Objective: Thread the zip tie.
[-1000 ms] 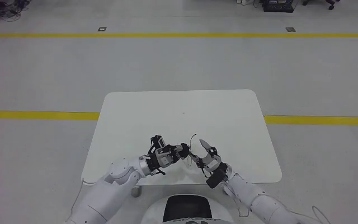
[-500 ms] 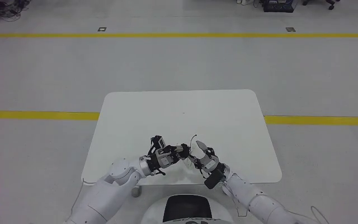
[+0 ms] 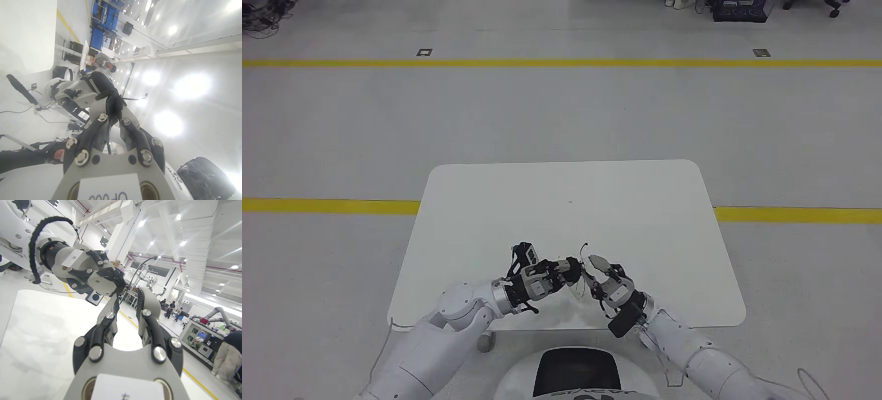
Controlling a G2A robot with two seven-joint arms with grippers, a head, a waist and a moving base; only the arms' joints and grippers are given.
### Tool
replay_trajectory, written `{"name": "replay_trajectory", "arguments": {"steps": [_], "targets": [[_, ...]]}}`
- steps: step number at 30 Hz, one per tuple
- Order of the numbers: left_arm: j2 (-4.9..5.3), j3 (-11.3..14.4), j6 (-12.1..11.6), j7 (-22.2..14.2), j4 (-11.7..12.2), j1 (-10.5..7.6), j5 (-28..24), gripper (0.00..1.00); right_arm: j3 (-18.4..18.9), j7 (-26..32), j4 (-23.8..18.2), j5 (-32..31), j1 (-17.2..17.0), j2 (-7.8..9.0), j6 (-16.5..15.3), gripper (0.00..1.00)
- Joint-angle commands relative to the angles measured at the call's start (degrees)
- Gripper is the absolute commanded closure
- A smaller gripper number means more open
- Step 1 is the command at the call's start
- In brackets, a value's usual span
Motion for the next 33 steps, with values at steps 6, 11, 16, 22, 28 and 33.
{"name": "replay_trajectory", "arguments": {"steps": [6,11,16,22,28,33], "targets": [[0.11,0.2,0.1,0.2,-0.2,0.03,0.1,1.00,-0.2,0.1,0.2,0.0,0.2,0.06,0.3,0.97],[0.19,0.2,0.1,0.4,-0.3,0.01,0.2,1.00,-0.7,0.7,0.3,0.0,0.5,0.19,0.9,1.00],[0.27,0.3,0.2,0.6,-0.3,-0.01,0.3,1.00,-0.7,1.2,0.3,0.0,0.7,0.34,1.1,1.00],[0.36,0.3,0.3,0.8,-0.2,-0.13,0.1,1.00,-0.3,1.5,0.1,0.0,0.7,0.54,1.0,1.00],[0.46,0.3,0.3,0.7,-0.2,-0.21,0.0,1.00,0.2,1.8,-0.2,0.0,0.5,0.76,0.8,1.00],[0.53,0.2,0.3,0.6,0.0,-0.26,-0.1,1.00,0.5,2.0,-0.4,0.0,0.3,0.87,0.7,1.00]]}}
